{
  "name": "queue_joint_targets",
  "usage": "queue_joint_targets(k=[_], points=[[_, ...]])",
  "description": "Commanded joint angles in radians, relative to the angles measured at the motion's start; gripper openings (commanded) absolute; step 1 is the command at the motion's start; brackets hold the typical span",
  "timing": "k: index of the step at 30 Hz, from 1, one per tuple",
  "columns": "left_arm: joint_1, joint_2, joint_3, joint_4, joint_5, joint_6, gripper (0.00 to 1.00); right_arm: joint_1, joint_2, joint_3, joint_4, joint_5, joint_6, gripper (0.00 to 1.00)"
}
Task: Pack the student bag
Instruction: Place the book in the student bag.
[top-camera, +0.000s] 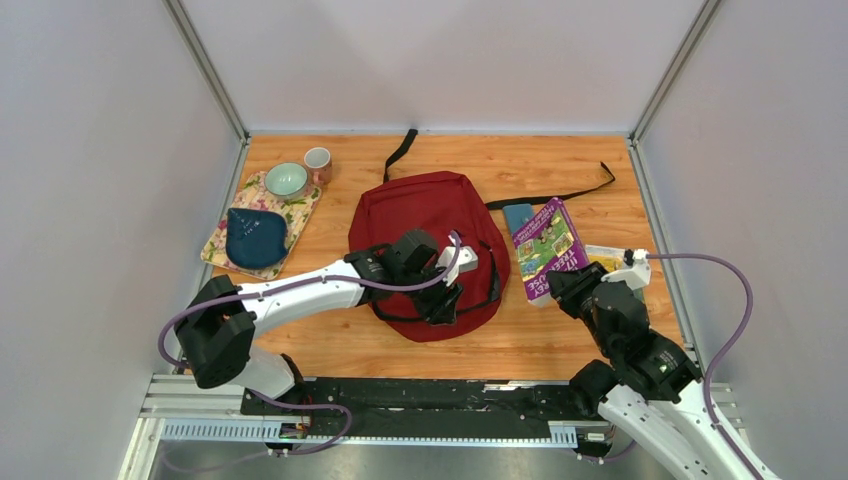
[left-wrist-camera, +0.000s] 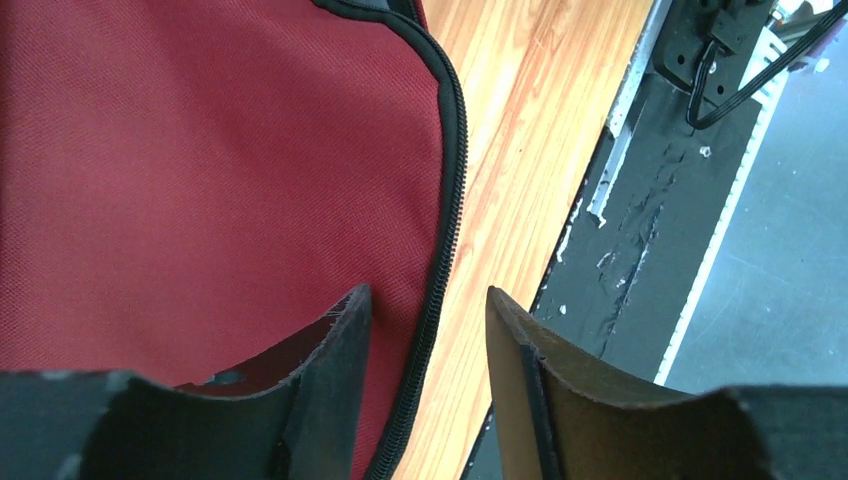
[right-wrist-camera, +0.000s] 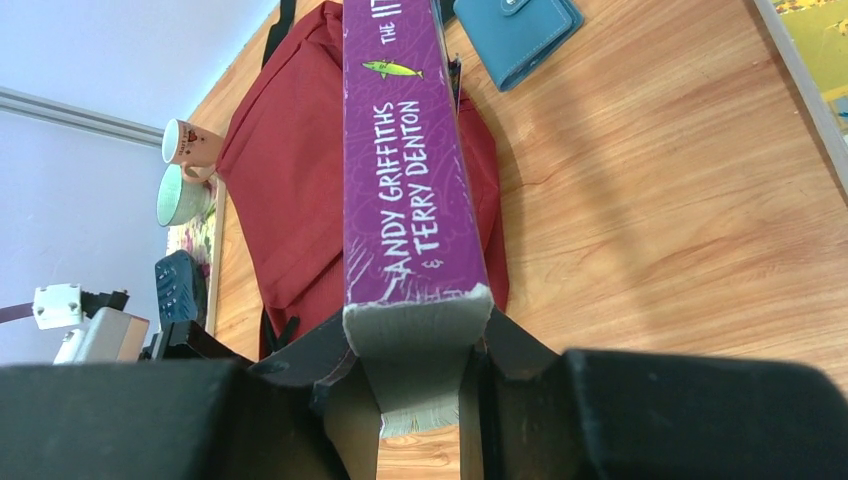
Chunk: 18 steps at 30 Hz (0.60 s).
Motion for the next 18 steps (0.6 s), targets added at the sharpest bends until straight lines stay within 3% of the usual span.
queue_joint_targets(k=[1,7,12,13,18], points=[[-0.005,0.012,0.059,0.002,-0.020,0.029,0.47,0.002,-0.003,0.019,0.125,0.016,0.010,0.00],[-0.005,0.019,0.063,0.004,-0.034,0.025,0.21,0.002,0.004,0.020,0.125,0.014,0.003,0.00],[-0.005,0.026,0.062,-0.007,-0.048,0.025,0.11,0.002,0.016,0.022,0.125,0.010,0.000,0.00],[-0.005,0.026,0.060,-0.004,-0.041,0.023,0.00,0.002,0.018,0.022,0.125,0.010,0.001,0.00],[-0.005,0.019,0.059,0.010,-0.078,0.015,0.00,0.002,0.030,0.025,0.125,-0.003,0.001,0.00]])
